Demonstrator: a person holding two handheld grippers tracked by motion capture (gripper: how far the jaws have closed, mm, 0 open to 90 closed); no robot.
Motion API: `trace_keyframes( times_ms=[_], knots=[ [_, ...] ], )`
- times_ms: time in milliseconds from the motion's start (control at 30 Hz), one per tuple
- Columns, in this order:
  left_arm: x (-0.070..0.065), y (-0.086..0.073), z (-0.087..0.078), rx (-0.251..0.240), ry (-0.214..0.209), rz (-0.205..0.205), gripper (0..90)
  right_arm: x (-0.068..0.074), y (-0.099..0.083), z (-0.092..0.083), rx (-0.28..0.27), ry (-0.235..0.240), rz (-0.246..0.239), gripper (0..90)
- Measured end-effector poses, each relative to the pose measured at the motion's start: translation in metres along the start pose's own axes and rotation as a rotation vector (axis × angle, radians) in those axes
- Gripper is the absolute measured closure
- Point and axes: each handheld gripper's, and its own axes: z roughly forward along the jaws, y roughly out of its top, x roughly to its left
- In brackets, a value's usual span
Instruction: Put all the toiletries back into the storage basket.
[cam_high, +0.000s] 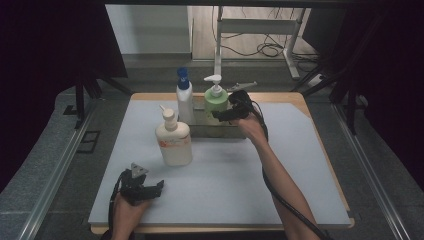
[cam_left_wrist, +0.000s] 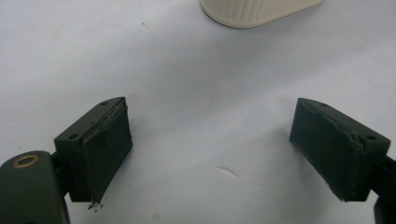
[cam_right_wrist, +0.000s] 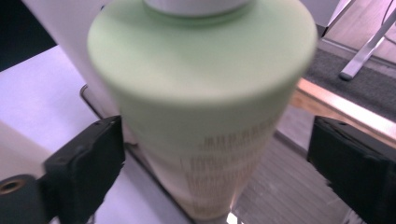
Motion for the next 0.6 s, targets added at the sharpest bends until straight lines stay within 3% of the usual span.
trace_keyframes(
  times_ms=[167, 367, 600],
  knots=[
    [0.0, 0.0, 0.0, -0.001, 0.0, -0.001, 12.0, -0.005, -0.008, -0.011, 0.018, 0.03, 0.007, 17.0],
    [0.0, 0.0, 0.0, -0.001, -0.001, -0.002, 12.0, -0.013, -0.019, -0.021, 0.035, 0.014, 0.007, 43.4],
    [0.0, 0.0, 0.0, 0.0, 0.0, -0.001, 12.0, -0.026, -0.03, -0.019, 0.063, -0.003, 0.055, 71.4]
  ],
)
